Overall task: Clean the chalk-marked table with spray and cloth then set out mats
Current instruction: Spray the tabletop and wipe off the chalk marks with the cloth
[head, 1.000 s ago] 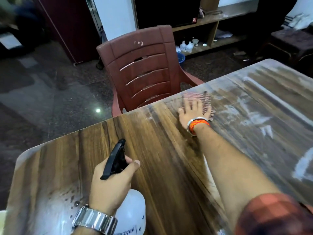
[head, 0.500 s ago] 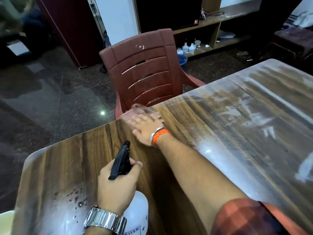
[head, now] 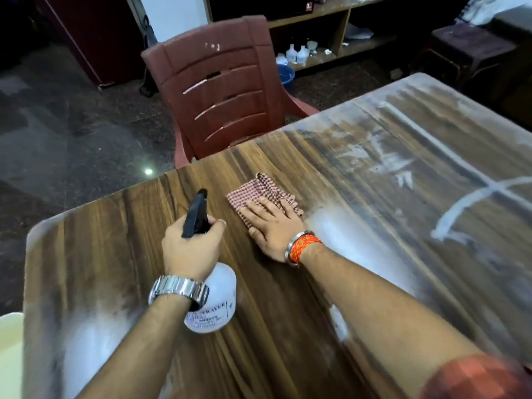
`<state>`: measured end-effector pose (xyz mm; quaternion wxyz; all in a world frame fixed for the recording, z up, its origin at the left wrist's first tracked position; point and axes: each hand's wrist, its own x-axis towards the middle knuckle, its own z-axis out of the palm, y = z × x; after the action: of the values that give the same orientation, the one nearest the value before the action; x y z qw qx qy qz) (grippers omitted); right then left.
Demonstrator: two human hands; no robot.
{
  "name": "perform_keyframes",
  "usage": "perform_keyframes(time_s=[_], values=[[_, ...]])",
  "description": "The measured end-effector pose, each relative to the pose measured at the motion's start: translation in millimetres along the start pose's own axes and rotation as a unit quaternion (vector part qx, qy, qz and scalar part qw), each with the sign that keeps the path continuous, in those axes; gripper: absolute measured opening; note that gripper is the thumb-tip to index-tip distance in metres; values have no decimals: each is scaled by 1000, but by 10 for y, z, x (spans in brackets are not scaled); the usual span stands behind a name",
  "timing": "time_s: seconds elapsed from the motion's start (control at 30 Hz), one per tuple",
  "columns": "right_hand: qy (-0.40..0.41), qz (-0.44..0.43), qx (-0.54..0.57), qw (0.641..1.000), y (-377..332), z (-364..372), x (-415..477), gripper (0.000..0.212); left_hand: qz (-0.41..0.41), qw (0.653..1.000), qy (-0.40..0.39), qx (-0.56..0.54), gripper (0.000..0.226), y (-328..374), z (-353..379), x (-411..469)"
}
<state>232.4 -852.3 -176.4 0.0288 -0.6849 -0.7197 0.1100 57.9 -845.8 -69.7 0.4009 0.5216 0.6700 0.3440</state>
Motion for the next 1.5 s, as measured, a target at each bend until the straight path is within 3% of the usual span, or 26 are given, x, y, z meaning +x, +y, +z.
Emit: perform_keyframes(time_s=[0.17,0.3,0.37,0.47,0.57,0.67,0.73,0.8,0.9,1.0,1.13,1.37,1.5], values=[[-13,194,25,981,532,-45,-586,55,30,999,-17,6,12,-1,-28,-137],[-9,352,53,935,650,-48,-1288,56,59,998,-24,-11,10,20,-121,-323],[-3,322,40,946,232,20,-1559,62,52,997,-37,-33,10,-11,-170,-427],[0,144,12,990,-646,222,-2152,62,5,996,-59,-72,12,-115,-200,-636],[-26,63,18,998,-705,295,-2823,60,-12,991,-105,-78,14,-236,-250,-971],[-7,210,-5,978,-8,277,-3197,61,-21,986,-140,-88,17,-339,-299,-1318],[-29,358,44,932,221,211,-3311,58,-26,985,-143,-93,17,-392,-339,-1543],[-12,382,63,922,-11,233,-3351,58,-8,987,-136,-84,16,-431,-380,-1733],[13,216,27,976,-852,443,-3638,63,5,992,-89,-91,16,-431,-505,-1969],[-17,50,40,998,-1466,646,-4127,65,5,994,-49,-94,16,-417,-614,-2180],[-18,-41,-6,999,-1231,644,-4413,60,17,996,-3,-83,16,-406,-661,-2579],[-38,183,22,982,215,246,-4458,56,-9,996,1,-89,15,-492,-586,-3345],[-31,276,77,958,406,124,-4357,55,-7,996,-31,-80,18,-556,-499,-3601]])
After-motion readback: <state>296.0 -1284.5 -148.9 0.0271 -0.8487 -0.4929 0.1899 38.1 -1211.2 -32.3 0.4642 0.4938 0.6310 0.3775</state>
